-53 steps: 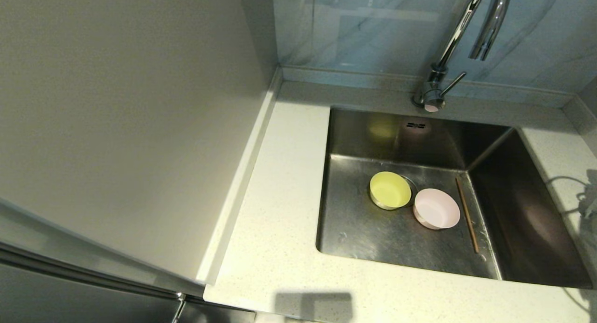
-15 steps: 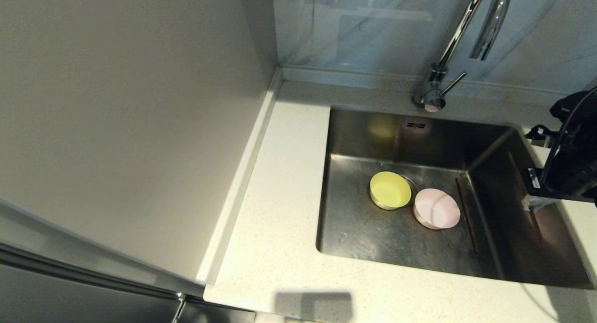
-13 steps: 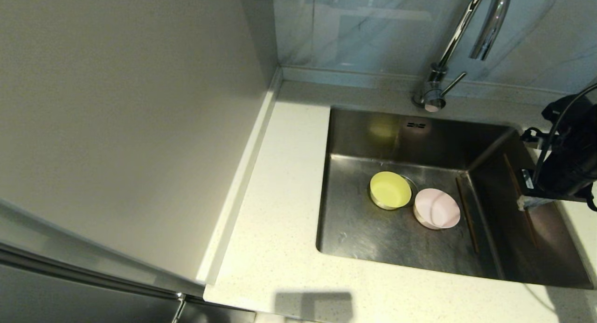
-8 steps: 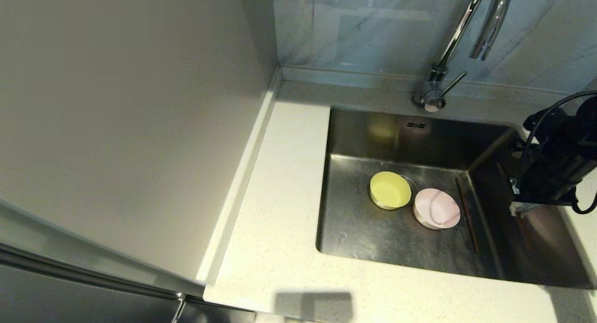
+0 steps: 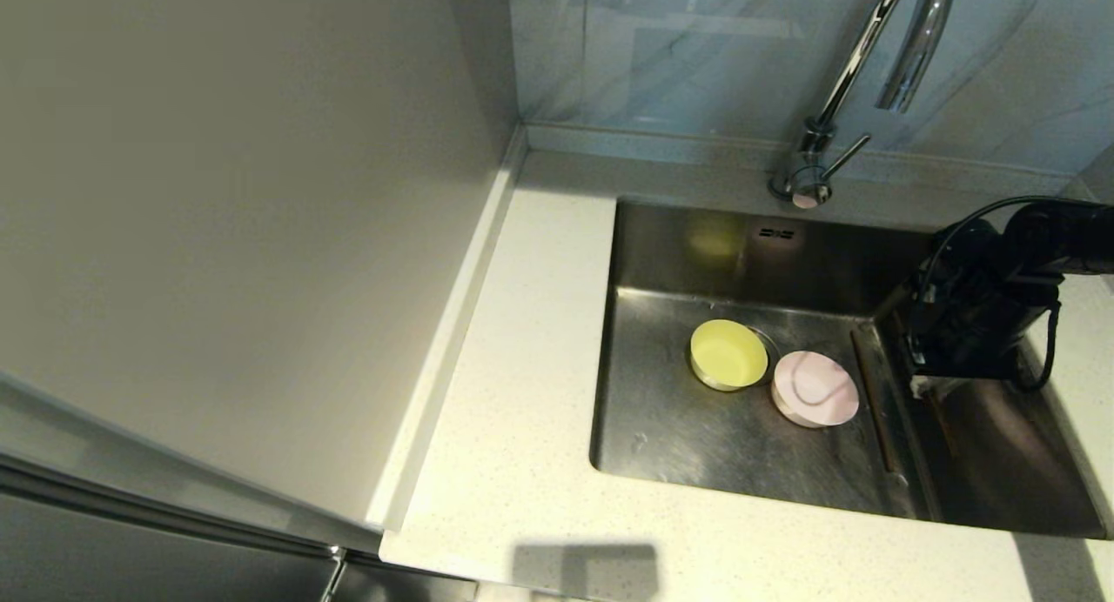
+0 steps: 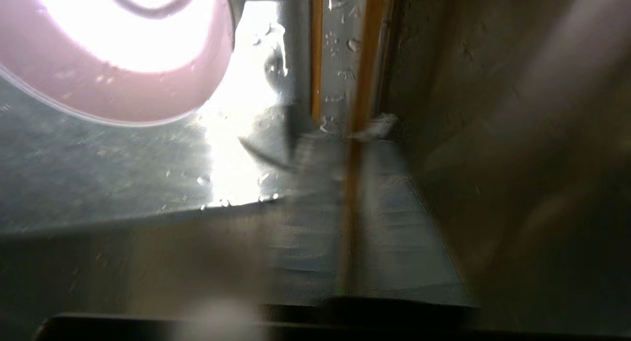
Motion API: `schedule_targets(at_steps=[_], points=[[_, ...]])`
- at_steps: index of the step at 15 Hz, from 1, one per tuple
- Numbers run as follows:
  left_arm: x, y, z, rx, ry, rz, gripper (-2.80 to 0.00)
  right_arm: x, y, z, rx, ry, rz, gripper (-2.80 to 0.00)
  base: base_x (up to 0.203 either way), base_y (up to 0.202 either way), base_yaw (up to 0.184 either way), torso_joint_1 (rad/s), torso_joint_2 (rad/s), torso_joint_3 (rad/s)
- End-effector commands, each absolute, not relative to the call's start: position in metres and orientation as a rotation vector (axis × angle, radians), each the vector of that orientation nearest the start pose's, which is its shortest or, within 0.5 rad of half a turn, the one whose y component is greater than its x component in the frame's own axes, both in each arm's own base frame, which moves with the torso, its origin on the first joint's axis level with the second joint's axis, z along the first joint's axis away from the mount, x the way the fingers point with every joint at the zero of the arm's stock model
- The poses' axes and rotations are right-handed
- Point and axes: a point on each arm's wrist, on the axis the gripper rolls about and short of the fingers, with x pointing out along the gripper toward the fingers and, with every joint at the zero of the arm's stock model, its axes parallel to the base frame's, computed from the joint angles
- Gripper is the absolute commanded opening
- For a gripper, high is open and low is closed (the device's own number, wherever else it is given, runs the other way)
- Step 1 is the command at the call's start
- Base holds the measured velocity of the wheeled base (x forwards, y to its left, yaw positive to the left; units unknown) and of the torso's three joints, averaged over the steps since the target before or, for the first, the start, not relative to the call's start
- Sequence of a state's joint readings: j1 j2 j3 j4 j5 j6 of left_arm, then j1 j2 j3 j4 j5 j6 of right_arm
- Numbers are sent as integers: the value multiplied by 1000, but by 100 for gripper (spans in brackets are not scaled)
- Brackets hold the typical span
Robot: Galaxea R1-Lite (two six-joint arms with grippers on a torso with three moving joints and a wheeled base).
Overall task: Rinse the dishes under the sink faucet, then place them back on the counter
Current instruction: Put the chopsticks into the sink
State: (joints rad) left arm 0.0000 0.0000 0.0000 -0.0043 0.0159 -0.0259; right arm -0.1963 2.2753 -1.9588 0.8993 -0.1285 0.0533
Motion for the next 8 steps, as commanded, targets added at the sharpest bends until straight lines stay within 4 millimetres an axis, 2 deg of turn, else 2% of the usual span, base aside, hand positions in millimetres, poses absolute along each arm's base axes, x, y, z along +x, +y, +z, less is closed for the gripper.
schedule_targets(at_steps=[1,5,7,8], points=[[-23,0,76,-26,-8,17,-280,415,-84,143,83,1227,-319,0,0,0,0,0,0,0],[-23,0,76,-26,-8,17,-280,410,-86,162,83,1164,-331,0,0,0,0,0,0,0],[-23,0,76,-26,-8,17,-280,398,-84,182,83,1126,-334,0,0,0,0,0,0,0],[-23,0,76,-26,-8,17,-280,386,-82,197,83,1100,-335,0,0,0,0,0,0,0]])
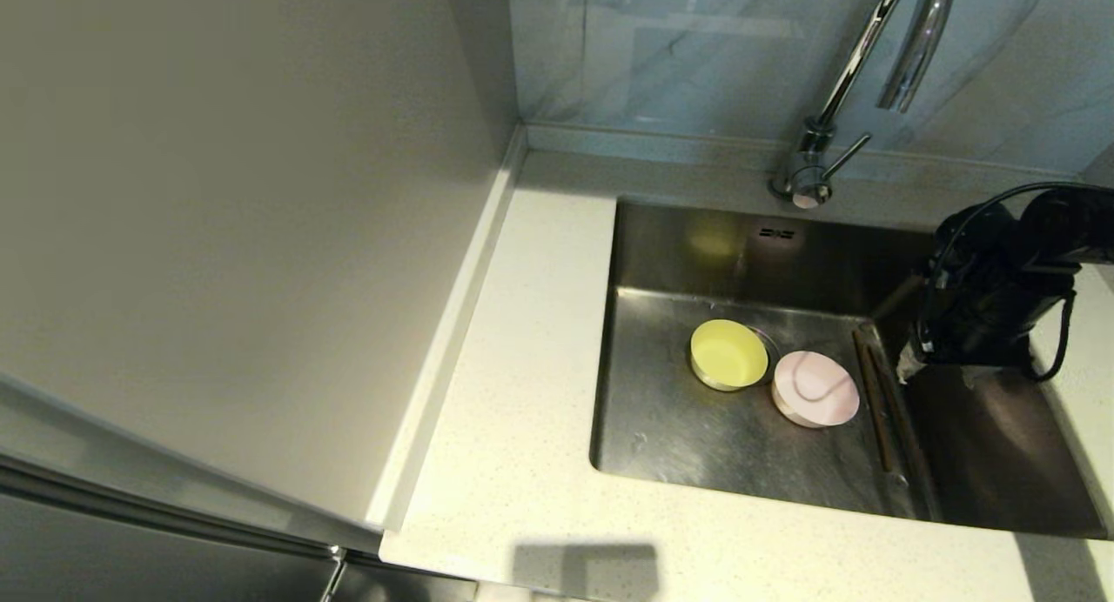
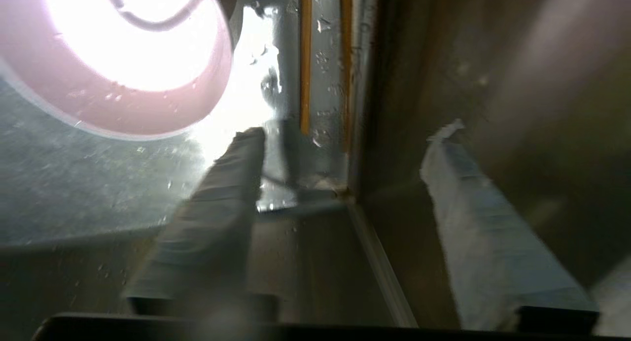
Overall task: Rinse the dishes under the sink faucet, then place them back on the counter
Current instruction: Put the chopsticks into the sink, then turn on the faucet
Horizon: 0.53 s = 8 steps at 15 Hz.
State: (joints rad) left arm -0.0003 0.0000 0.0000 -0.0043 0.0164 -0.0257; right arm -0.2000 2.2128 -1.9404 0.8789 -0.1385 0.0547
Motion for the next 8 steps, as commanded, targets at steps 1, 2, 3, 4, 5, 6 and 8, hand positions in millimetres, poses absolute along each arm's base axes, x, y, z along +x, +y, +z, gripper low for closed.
schedule_targets(at_steps=[1,2,3,4,5,6,8], points=[[-23,0,76,-26,-8,17,-280,367,-78,217,83,1068,-338,0,0,0,0,0,0,0],[-23,0,76,-26,-8,17,-280,346,-74,236,82,1032,-340,0,0,0,0,0,0,0],[-23,0,76,-26,-8,17,-280,318,-69,259,79,984,-344,0,0,0,0,0,0,0],[-23,0,76,-26,-8,17,-280,286,-63,280,69,932,-363,0,0,0,0,0,0,0],[-23,0,76,-26,-8,17,-280,256,-57,294,55,890,-394,0,0,0,0,0,0,0],[-23,0,76,-26,-8,17,-280,222,-52,306,37,843,-437,0,0,0,0,0,0,0],[-23,0,76,-26,-8,17,-280,162,-46,321,13,750,-549,0,0,0,0,0,0,0]])
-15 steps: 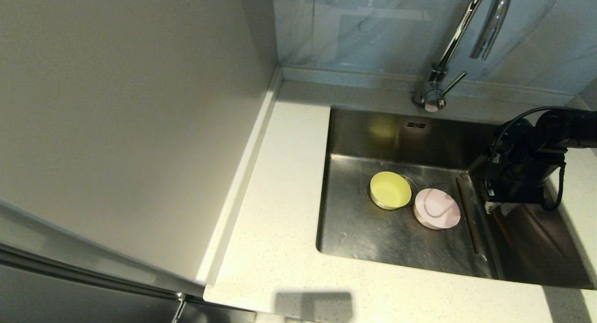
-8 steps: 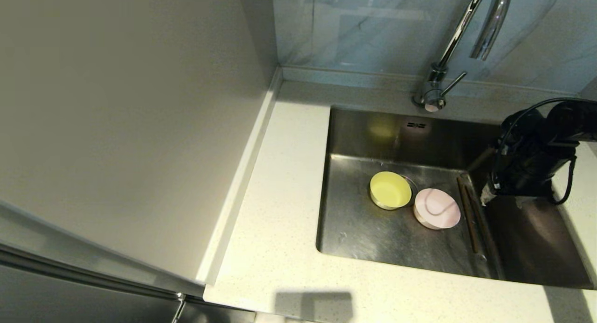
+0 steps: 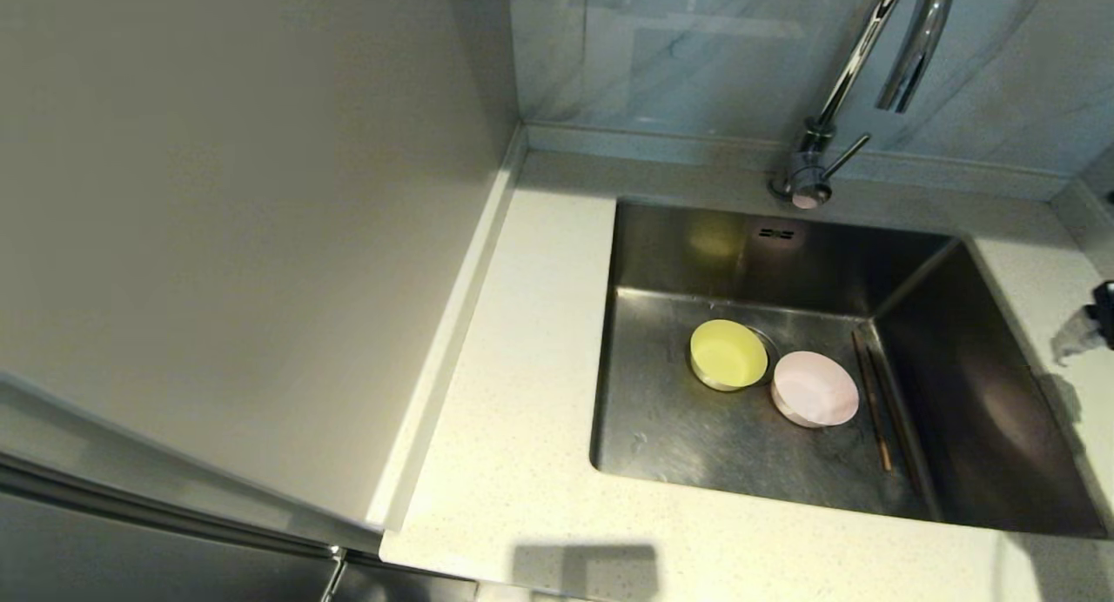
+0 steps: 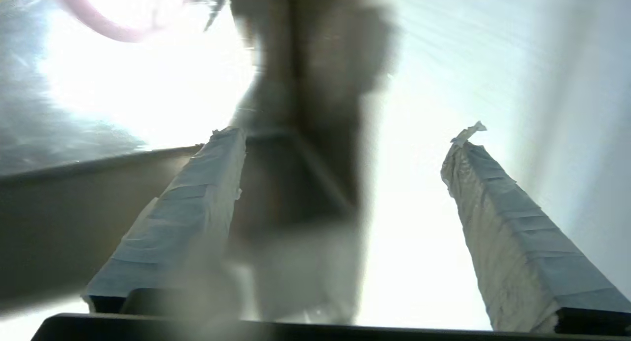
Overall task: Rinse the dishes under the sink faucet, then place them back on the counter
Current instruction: Turn on the faucet
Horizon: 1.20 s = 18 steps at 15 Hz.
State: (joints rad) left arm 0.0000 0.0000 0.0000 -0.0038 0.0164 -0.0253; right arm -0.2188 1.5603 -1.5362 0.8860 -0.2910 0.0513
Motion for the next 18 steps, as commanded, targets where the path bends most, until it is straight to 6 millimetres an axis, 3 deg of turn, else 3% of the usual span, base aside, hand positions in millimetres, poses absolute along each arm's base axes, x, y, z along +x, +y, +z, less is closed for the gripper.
schedule_targets(at_steps=[1,4,7,13,18], points=[[-23,0,76,-26,-8,17,-280,138,-45,324,6,717,-618,0,0,0,0,0,0,0],[-23,0,76,-26,-8,17,-280,98,-42,322,-6,681,-725,0,0,0,0,0,0,0],[-23,0,76,-26,-8,17,-280,69,-27,303,-152,725,-618,0,0,0,0,0,0,0],[-23,0,76,-26,-8,17,-280,53,-22,301,-223,701,-628,0,0,0,0,0,0,0],[-23,0,76,-26,-8,17,-280,39,-20,287,-246,717,-649,0,0,0,0,0,0,0]])
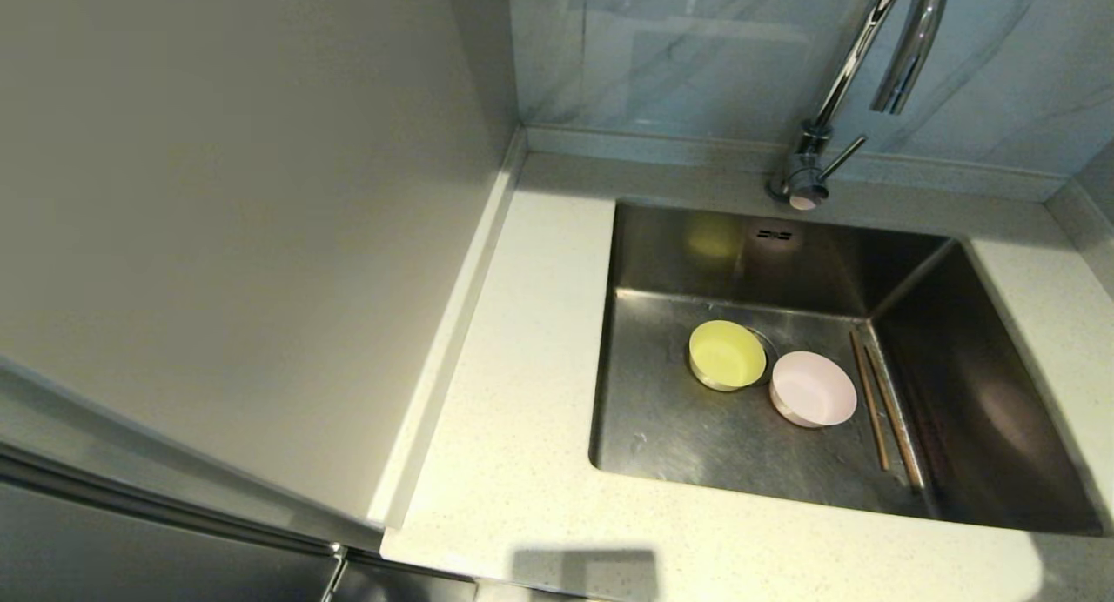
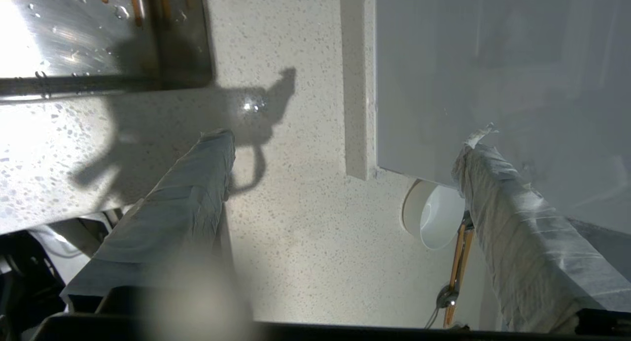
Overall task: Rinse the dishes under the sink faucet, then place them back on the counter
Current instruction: Turn on the faucet
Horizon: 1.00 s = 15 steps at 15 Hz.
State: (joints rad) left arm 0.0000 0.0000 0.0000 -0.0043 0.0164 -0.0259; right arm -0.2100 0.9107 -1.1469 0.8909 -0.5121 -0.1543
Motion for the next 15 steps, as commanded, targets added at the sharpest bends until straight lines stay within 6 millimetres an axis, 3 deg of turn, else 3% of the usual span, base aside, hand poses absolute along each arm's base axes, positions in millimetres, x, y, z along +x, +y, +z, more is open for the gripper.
schedule_targets(at_steps=[1,8,15], points=[[-23,0,76,-26,-8,17,-280,37,-19,285,-248,722,-653,0,0,0,0,0,0,0],[-23,0,76,-26,-8,17,-280,30,-18,267,-252,761,-643,0,0,0,0,0,0,0],[-23,0,76,-26,-8,17,-280,29,-17,269,-240,748,-635,0,0,0,0,0,0,0]])
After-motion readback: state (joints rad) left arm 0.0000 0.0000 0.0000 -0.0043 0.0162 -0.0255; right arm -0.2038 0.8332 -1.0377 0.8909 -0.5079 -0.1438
